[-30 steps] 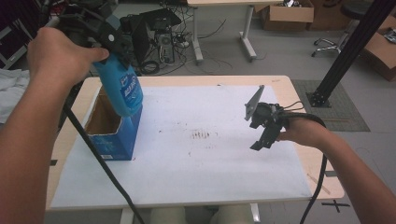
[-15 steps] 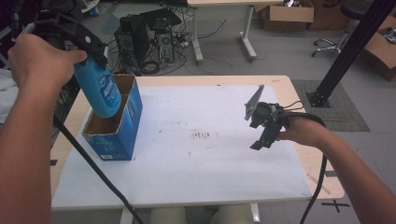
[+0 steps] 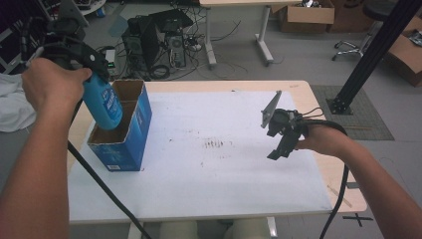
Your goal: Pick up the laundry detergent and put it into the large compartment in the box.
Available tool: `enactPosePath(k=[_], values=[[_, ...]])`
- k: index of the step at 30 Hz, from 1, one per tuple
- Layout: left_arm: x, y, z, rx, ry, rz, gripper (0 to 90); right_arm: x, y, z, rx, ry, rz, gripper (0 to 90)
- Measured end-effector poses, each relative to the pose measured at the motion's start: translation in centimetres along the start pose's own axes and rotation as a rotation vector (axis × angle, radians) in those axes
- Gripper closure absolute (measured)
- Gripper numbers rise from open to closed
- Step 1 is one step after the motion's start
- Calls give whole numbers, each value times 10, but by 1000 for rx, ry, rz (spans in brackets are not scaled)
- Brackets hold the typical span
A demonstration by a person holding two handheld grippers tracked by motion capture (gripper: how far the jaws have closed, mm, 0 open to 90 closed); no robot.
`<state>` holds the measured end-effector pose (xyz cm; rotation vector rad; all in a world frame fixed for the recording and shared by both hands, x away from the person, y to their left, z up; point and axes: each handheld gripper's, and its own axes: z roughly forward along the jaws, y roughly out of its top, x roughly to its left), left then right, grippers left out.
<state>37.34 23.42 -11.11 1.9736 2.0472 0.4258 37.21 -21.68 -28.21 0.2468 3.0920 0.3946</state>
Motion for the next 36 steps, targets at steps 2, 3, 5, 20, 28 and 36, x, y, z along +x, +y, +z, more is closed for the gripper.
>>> enactPosePath(k=[2, 3, 5, 20, 28, 36], values=[[1, -1, 12, 1, 1, 6, 379, -1, -1, 0, 3, -1, 1, 195], [1, -2, 18, -1, 2, 7, 379, -1, -1, 0, 2, -1, 3, 195], [3, -3, 30, -3, 3, 14, 379, -1, -1, 0, 1, -2, 0, 195], [4, -16, 101, 24, 14, 58, 379, -6, -6, 4, 27, 5, 31, 194], [3, -26, 134, 40, 17, 76, 379, -7, -10, 5, 28, 7, 42, 195], [3, -33, 160, 80, 17, 91, 379, -8, -14, 6, 35, 10, 53, 194]])
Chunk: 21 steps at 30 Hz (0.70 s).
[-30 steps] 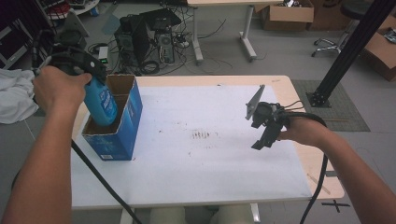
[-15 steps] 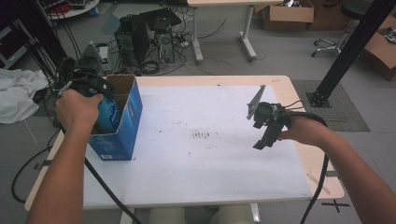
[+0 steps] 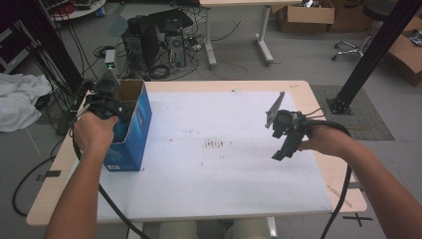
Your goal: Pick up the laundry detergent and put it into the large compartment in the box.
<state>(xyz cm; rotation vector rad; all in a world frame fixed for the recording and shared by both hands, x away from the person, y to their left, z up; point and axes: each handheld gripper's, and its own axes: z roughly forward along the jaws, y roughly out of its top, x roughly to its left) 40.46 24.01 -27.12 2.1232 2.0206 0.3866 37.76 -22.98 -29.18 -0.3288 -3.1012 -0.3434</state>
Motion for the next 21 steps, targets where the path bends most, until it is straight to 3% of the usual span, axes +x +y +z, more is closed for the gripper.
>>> enactPosePath(k=[9, 21], values=[[0, -2, 18, 48, 4, 12, 379, -1, -3, 2, 1, 2, 6, 194], [5, -4, 19, 36, -12, -6, 375, 1, -1, 2, 5, 1, 8, 194]])
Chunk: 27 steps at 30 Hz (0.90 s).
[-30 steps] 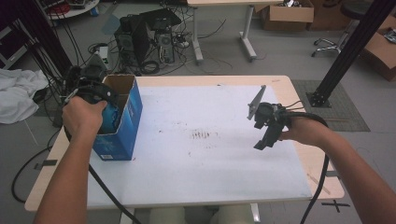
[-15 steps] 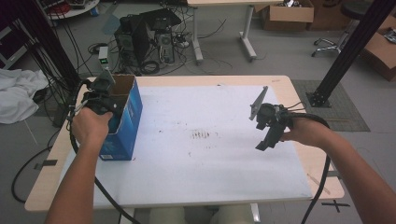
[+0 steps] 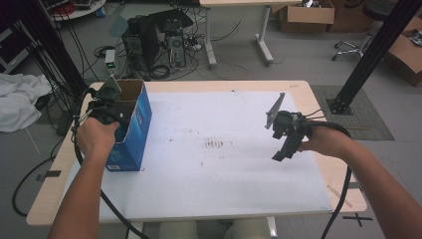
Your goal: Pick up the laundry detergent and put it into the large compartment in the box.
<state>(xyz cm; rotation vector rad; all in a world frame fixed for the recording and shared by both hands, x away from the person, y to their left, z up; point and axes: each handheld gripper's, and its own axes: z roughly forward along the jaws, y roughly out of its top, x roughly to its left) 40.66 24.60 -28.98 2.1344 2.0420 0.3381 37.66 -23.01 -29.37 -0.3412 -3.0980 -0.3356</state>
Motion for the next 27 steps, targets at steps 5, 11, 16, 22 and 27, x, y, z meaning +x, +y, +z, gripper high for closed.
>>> enactPosePath(k=[5, 11, 16, 22, 27], values=[[2, -1, 1, -5, -9, -8, 372, 1, 0, -1, 0, -2, 5, 194], [5, -2, 1, -5, -22, -19, 348, 1, 0, -2, 1, -2, 1, 194], [6, -2, 0, -15, -38, -23, 342, 1, -1, -1, 2, -2, -1, 194], [8, -2, -4, -35, -57, -32, 338, 2, -1, -1, -3, -1, -3, 194], [10, -2, -8, -47, -74, -43, 335, 2, 0, -2, 1, -2, -9, 194]])
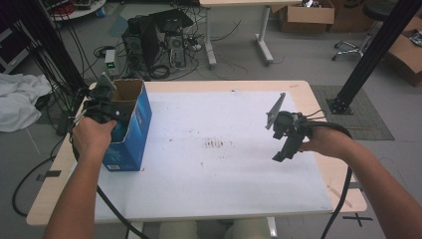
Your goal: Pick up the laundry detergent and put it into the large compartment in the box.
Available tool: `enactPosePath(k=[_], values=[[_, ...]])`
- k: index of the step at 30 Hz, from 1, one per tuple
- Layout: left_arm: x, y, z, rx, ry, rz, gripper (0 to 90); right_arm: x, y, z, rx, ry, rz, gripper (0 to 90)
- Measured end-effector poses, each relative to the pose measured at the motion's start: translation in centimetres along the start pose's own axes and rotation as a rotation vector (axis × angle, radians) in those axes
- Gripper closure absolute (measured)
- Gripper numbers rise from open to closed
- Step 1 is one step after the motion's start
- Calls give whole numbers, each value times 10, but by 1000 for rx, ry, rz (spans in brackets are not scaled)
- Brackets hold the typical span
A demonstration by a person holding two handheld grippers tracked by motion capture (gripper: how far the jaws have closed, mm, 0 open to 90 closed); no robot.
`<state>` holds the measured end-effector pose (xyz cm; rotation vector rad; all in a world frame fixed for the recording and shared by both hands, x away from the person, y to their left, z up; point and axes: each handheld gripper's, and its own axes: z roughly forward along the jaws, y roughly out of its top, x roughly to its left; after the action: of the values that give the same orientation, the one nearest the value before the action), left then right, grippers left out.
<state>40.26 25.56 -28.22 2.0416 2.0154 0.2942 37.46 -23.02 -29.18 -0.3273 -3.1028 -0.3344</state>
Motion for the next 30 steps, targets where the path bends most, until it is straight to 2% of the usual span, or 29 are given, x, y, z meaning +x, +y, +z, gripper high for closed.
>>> enactPosePath(k=[16, 25, 30], values=[[3, 2, -22, -32, -13, 2, 297, 4, 1, -3, -4, -6, 2, 194], [5, 3, -46, -72, -26, 12, 287, 6, 1, -6, -8, -11, -3, 194], [1, 5, -63, -99, -29, 44, 281, 7, -1, -8, -8, -16, 3, 194]])
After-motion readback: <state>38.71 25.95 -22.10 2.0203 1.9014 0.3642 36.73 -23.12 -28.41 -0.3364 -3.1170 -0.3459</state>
